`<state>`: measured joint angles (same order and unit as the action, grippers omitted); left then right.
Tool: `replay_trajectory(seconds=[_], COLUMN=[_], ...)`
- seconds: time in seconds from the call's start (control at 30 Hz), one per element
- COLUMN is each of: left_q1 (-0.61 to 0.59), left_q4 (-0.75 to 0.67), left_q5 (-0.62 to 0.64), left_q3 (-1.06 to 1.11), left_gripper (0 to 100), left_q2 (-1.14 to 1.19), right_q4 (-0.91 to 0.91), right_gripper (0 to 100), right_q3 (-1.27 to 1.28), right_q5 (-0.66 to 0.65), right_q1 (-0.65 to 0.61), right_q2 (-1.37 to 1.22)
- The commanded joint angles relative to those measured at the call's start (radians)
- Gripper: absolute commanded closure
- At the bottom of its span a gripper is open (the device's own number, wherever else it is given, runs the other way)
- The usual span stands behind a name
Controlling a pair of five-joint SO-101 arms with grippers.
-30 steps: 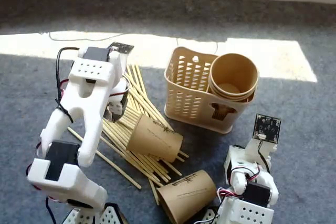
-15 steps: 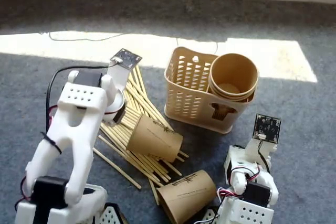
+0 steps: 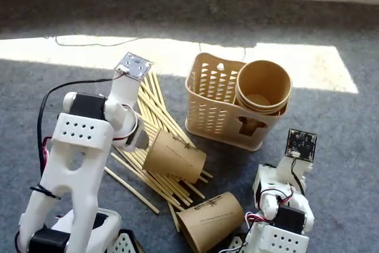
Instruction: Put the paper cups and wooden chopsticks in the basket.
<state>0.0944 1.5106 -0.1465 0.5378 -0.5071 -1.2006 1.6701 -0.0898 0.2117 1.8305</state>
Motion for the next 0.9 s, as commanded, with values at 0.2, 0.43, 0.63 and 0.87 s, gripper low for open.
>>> replay_trajectory(seconds=[0.2, 0.43, 0.63, 0.87], left_q1=[0.102, 0.099, 0.117, 0.242], left_q4=[0.066, 0.066, 0.089, 0.115], left_q5=[0.066, 0.092, 0.120, 0.120], left_q3=[-0.064, -0.090, -0.156, -0.105], left_gripper=[78, 78, 78, 78], left_q2=[-0.033, -0.033, -0.033, -0.025], right_q4=[0.022, 0.022, 0.022, 0.022], right_gripper=[98.0, 98.0, 98.0, 98.0], right_q3=[0.108, 0.108, 0.108, 0.108], right_q5=[0.005, 0.005, 0.005, 0.005], right_q1=[0.010, 0.010, 0.010, 0.010], right_q2=[0.007, 0.007, 0.007, 0.007])
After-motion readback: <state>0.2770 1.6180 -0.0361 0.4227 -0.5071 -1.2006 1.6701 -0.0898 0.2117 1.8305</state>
